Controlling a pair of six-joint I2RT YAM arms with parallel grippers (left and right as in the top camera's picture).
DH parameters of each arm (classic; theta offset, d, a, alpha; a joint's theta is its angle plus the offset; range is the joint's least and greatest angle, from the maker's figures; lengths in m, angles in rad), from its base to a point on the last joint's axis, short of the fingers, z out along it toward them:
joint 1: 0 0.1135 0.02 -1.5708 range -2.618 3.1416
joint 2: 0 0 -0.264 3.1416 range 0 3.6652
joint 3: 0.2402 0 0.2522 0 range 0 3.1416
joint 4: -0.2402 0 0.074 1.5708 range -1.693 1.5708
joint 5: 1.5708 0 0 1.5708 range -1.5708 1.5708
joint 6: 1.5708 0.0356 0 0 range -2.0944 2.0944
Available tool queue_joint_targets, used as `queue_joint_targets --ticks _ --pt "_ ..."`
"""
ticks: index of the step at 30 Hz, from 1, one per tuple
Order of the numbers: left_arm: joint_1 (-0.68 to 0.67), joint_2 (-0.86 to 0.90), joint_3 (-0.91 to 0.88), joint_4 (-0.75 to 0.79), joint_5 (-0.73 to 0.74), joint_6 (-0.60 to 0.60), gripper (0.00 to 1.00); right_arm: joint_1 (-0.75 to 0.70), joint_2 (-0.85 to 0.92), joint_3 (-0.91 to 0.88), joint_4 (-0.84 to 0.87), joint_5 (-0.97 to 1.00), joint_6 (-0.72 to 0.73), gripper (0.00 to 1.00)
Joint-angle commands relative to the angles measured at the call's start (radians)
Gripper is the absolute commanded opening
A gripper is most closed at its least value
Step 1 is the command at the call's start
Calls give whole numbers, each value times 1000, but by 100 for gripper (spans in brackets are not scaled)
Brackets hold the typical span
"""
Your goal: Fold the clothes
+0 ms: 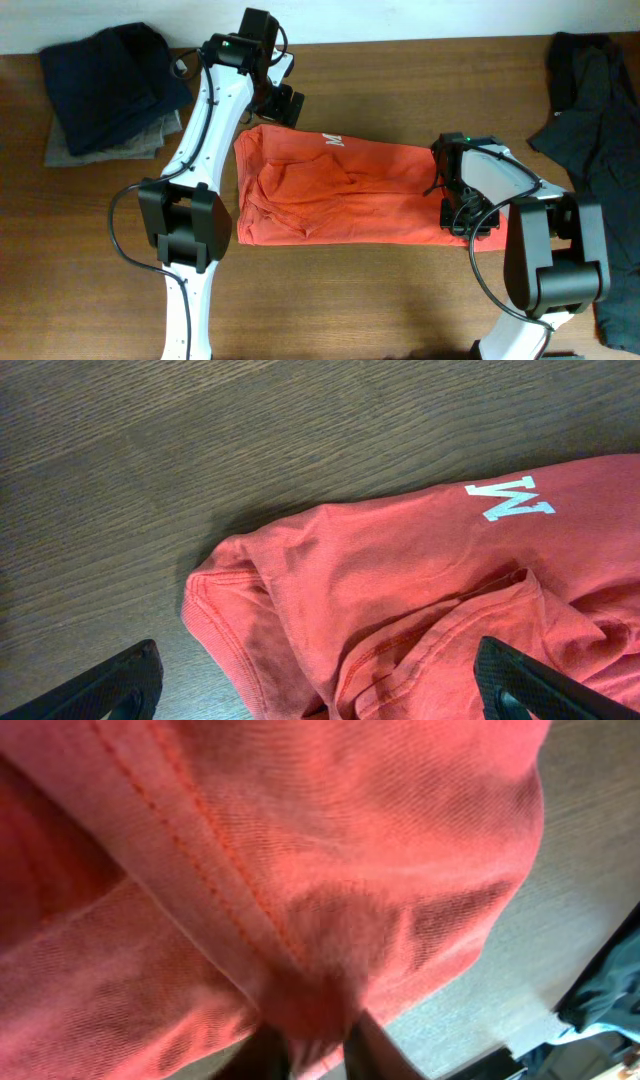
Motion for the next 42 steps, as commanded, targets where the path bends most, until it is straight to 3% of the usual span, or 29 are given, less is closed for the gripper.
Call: queue_joint_targets --ticks 1,3,10,18,24,25,26,27,31,33,34,36,39,42 --pt "3 -37 18 -1 -3 16 99 -3 -2 2 -5 19 13 11" --pt "3 -37 18 -1 -3 16 99 -3 -2 19 -27 19 28 4" --pt "3 -37 18 0 -3 16 99 0 -3 113 -156 -21 53 4" --pt "3 -37 18 3 -3 16 99 0 -2 113 -171 -249 22 4" --pt "3 -37 18 3 -3 16 99 0 -2 103 -174 -262 7 4" --pt "3 -37 18 3 -3 16 99 0 -2 101 -175 -261 7 9" --pt "3 -37 18 3 -3 16 99 0 -2 101 -175 -244 4 33" --pt "3 -37 18 3 -3 16 99 -1 -2 103 -175 -219 4 42" --pt "3 -37 18 3 -3 16 99 -22 -3 138 -188 -175 31 55" --pt "3 -37 18 3 -3 16 99 -49 -3 199 -219 -159 34 69" --pt "3 -37 18 2 -3 16 99 -72 -3 249 -239 -155 32 83" --pt "3 -37 18 2 -3 16 99 -115 -3 325 -256 -157 0 99" --pt "3 -37 18 1 -3 16 99 -215 -3 425 -245 -184 -108 99" --pt "4 -37 18 -2 -3 16 99 -355 0 440 -187 -369 -306 99"
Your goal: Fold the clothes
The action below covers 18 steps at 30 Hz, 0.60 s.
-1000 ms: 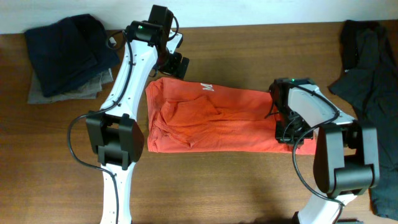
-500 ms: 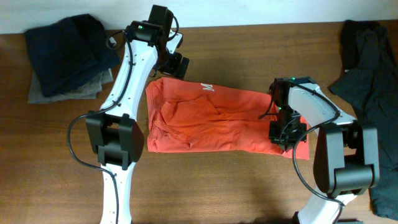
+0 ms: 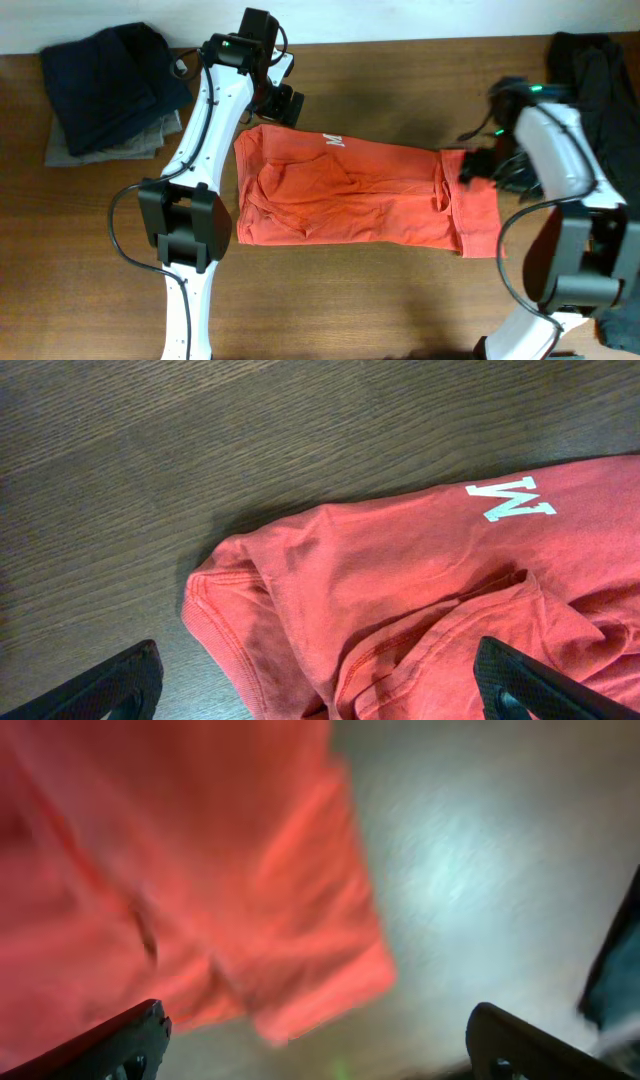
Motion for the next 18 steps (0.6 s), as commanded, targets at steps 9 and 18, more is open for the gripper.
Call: queue_joint_targets --ticks 9,18 --pt "4 -37 18 2 -3 16 99 -428 40 -117 215 -801 -597 99" --pt "4 -37 18 0 -3 16 99 -423 109 -196 395 -820 -622 99"
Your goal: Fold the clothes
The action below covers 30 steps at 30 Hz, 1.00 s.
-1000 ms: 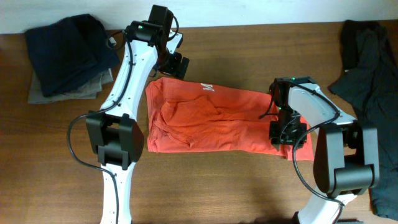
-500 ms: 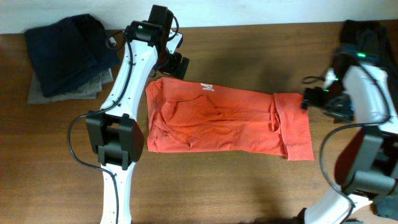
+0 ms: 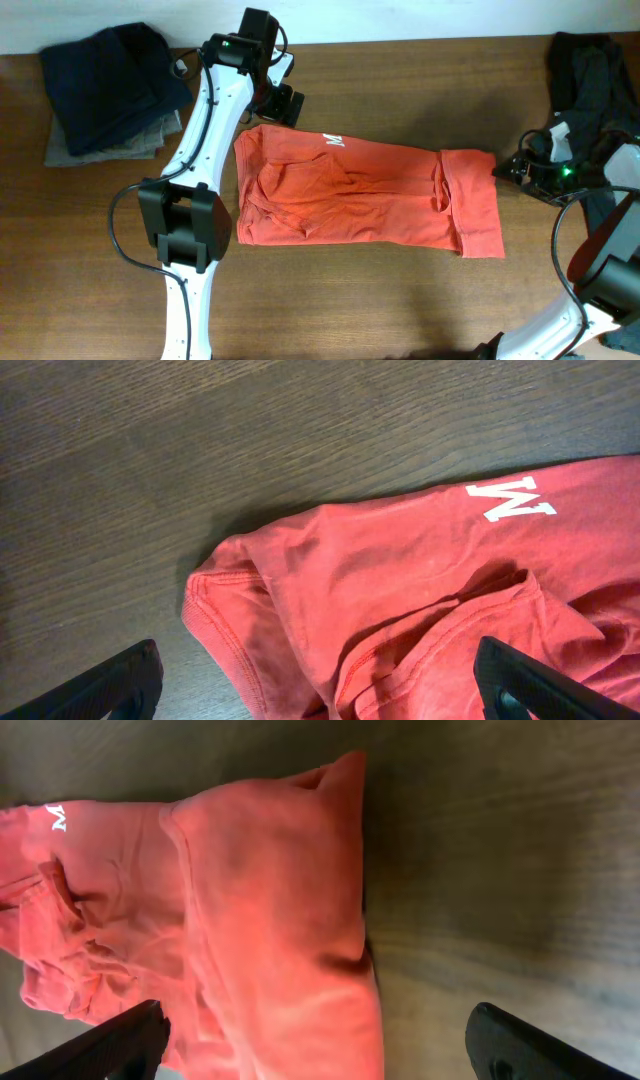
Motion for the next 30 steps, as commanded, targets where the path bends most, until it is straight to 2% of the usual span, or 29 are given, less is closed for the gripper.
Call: queue_joint_targets --ticks 1,15,24,27,30 --pt "4 -37 18 -2 -3 16 99 5 30 -9 17 -41 -71 99" --pt "4 -37 18 -1 -4 16 99 13 178 -14 23 -113 -122 99" --pt "4 -37 18 -2 -4 16 99 52 179 -157 66 -88 -163 100" --pt "4 -37 18 -2 -4 17 99 50 179 -171 66 -70 -162 92" --pt "4 -37 18 -2 -4 16 99 50 179 -171 66 -48 -153 77"
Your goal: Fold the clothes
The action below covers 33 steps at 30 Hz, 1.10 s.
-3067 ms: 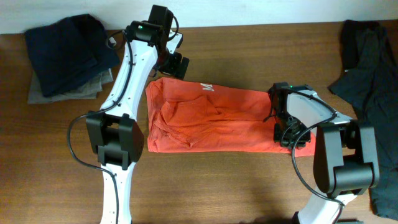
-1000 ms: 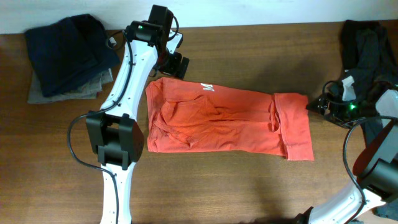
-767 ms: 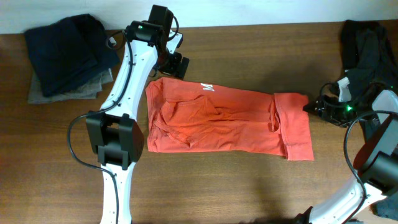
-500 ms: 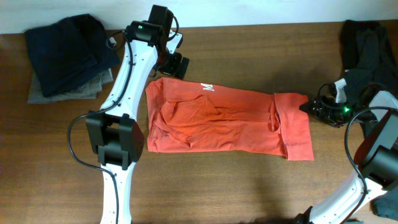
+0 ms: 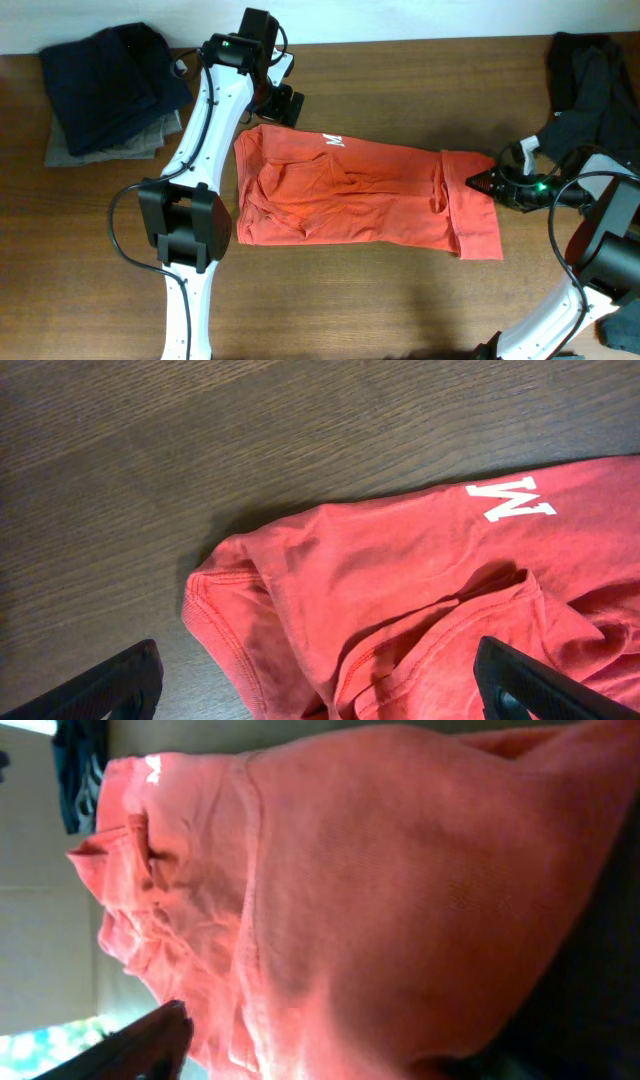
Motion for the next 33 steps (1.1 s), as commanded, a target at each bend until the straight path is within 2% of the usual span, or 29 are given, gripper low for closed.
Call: queue_joint_targets --ticks 1,4,5,7,9,16,19,27,33 --pt "4 -37 18 -2 -4 17 99 15 71 -51 0 206 34 74" --pt "4 -37 18 -2 -3 16 99 14 71 -50 19 221 75 61" --pt "4 -37 18 -1 -4 16 99 14 71 -50 23 222 85 53" --pt "4 -37 18 -2 -3 16 99 15 71 -49 49 276 166 15" --pt "6 -37 18 -2 -4 16 99 14 71 -49 64 299 202 4" --pt "8 -37 18 -2 -4 16 99 14 71 12 82 396 319 4" --pt "8 -37 18 -1 -4 17 99 15 71 103 16 449 326 4" --pt "8 -37 18 -1 -4 16 99 34 69 486 -265 700 369 4" --pt "8 -37 18 -1 -4 16 99 180 69 590 -364 925 452 4"
